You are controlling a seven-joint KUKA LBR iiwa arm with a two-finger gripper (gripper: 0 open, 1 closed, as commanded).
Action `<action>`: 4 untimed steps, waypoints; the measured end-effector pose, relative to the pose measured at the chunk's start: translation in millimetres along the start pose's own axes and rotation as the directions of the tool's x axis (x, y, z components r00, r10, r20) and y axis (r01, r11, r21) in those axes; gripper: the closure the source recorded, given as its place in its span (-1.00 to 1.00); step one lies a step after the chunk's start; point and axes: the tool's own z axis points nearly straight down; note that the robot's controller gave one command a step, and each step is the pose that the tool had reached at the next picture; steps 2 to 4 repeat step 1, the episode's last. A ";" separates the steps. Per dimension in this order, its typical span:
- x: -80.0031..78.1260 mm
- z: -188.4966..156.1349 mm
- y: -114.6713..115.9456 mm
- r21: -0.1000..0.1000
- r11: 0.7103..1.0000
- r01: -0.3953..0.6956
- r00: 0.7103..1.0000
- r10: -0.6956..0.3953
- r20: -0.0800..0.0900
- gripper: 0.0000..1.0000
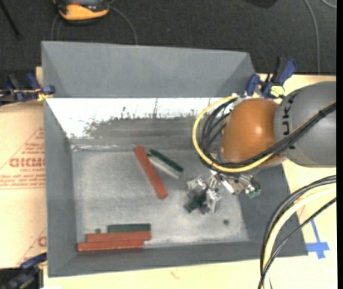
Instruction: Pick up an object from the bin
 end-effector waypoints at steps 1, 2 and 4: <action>-3.2 -141.7 15.5 0.001 1.000 0.012 1.000 -0.012 0.000 1.00; -3.2 -141.7 15.5 0.001 1.000 0.012 1.000 -0.012 0.000 1.00; -3.2 -141.7 15.5 0.001 1.000 0.012 1.000 -0.012 0.000 1.00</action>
Offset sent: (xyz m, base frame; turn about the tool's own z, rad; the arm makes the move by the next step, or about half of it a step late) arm 0.0000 0.0000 0.0000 0.0000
